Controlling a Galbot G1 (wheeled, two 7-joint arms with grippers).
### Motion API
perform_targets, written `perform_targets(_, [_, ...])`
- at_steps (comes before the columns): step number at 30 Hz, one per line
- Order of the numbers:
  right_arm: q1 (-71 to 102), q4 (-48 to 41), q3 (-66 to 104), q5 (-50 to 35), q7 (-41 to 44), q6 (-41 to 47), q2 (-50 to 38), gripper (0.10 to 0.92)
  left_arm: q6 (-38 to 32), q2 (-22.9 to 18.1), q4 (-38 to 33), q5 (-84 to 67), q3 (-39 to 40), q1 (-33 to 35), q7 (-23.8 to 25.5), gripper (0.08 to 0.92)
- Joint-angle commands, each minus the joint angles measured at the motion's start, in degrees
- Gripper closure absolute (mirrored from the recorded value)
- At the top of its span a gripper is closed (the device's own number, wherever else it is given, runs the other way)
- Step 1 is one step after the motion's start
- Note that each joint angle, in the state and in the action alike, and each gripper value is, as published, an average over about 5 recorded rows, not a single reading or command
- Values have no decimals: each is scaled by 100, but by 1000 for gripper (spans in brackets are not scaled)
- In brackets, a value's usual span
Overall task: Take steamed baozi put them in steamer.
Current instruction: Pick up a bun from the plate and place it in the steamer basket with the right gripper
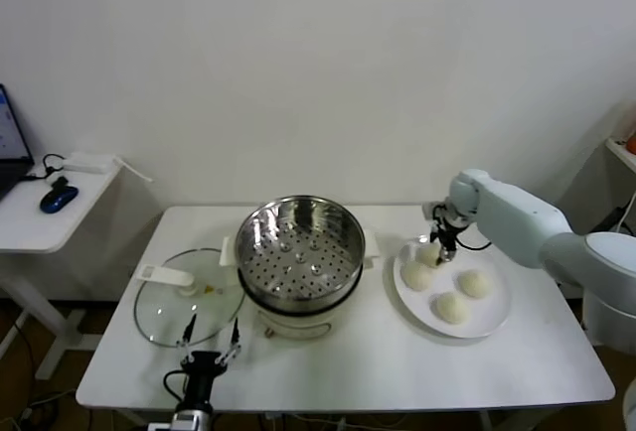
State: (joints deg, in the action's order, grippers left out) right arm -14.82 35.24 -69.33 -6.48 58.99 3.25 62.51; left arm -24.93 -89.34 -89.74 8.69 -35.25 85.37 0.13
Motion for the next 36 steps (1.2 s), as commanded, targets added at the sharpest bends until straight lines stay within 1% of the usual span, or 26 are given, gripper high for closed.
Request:
perform_targets(1, [-644, 639, -590, -282, 30, 2, -177, 372, -3, 4, -16, 19, 2, 8, -4, 177])
perform_targets(7, [-2326, 2017, -1867, -1119, 124, -260, -459, 372, -24, -2, -58, 62, 23, 38, -24, 177])
perform_targets(12, [-3443, 3086, -2375, -1620, 84, -652, -410, 372, -41, -9, -92, 91, 33, 59, -45, 177])
perform_targets(14, [-3770, 3468, -2482, -1688, 24, -855, -330, 372, -41, -16, -107, 88, 44, 65, -53, 177])
perform_targets(17, [-4142, 3892, -2640, -1575, -114, -1272, -128, 372, -42, -33, -130, 86, 75, 74, -80, 177])
perform_targets(20, [-4289, 4100, -2666, -1380, -314, -1646, 134, 372, -48, -60, -125, 109, 106, 75, -134, 177])
perform_targets(24, [-4179, 4019, -2554, -1077, -529, -2306, 577, 372, -66, -83, -131, 162, 129, 88, -166, 177])
perform_targets(29, [-3742, 3303, -2349, -540, -529, -3361, 1289, 368, -75, -96, -152, 184, 107, 90, -186, 177])
perform_targets(36, [-3111, 2236, -2224, -552, -462, -3921, 1941, 364, -100, -88, -104, 183, 54, 78, -206, 177])
